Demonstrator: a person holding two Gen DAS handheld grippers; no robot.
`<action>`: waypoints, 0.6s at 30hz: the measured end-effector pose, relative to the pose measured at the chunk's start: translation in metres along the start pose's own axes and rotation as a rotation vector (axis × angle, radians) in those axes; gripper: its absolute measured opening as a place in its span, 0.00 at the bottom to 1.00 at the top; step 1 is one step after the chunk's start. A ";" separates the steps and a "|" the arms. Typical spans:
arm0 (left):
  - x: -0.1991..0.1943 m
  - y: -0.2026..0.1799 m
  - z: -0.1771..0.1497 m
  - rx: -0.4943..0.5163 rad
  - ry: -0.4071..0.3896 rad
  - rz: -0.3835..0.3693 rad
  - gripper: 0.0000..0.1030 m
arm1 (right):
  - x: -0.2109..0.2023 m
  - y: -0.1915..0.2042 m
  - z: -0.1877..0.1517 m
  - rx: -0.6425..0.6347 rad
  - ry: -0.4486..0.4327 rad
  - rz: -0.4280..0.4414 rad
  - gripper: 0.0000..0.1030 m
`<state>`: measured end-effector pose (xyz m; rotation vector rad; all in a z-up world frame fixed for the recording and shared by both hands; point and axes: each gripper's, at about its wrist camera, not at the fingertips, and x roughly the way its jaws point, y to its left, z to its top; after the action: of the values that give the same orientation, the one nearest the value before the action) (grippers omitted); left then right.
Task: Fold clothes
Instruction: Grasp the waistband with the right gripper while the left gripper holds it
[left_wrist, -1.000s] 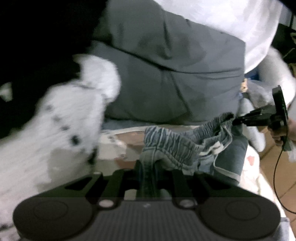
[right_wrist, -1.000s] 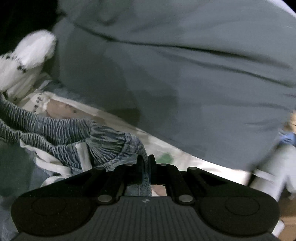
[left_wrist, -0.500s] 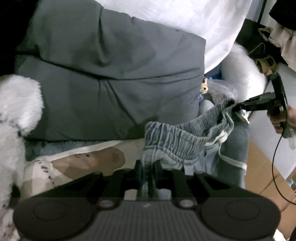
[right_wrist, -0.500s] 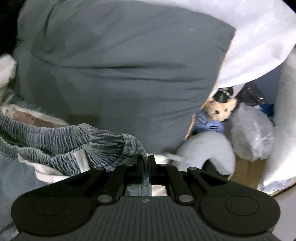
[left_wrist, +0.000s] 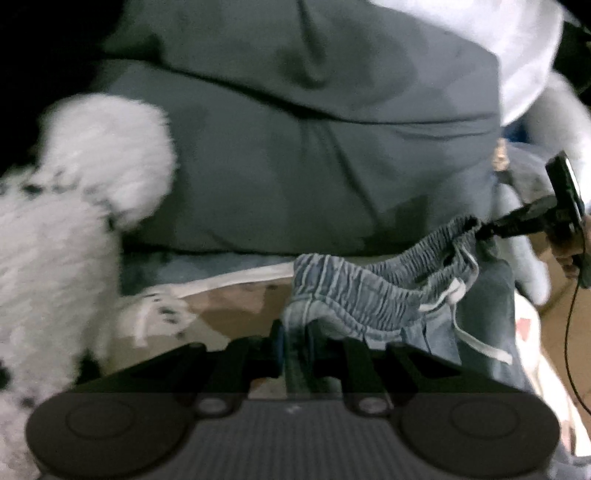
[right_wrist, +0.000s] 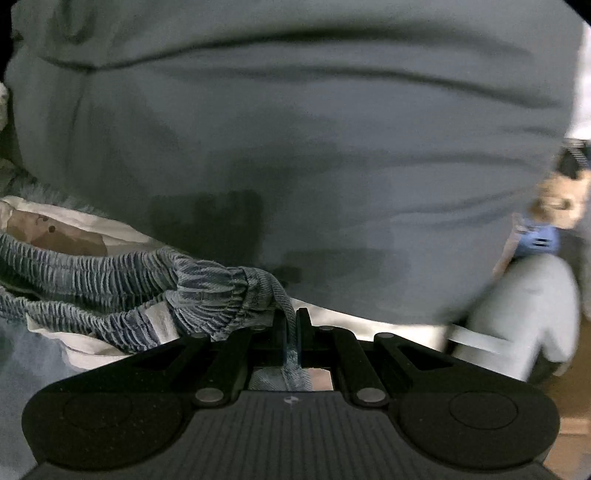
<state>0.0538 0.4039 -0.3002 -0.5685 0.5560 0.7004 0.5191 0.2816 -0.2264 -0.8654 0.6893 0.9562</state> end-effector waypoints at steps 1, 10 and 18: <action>0.003 0.003 -0.001 -0.003 0.009 0.013 0.12 | 0.011 0.004 0.002 0.001 0.009 0.011 0.02; 0.041 0.015 -0.006 0.009 0.104 0.104 0.12 | 0.102 0.030 0.007 0.050 0.125 0.091 0.03; 0.043 0.016 -0.008 0.031 0.083 0.156 0.12 | 0.118 0.047 0.002 0.035 0.130 0.074 0.04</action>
<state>0.0674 0.4278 -0.3382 -0.5311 0.6924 0.8170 0.5272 0.3455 -0.3361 -0.8816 0.8523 0.9572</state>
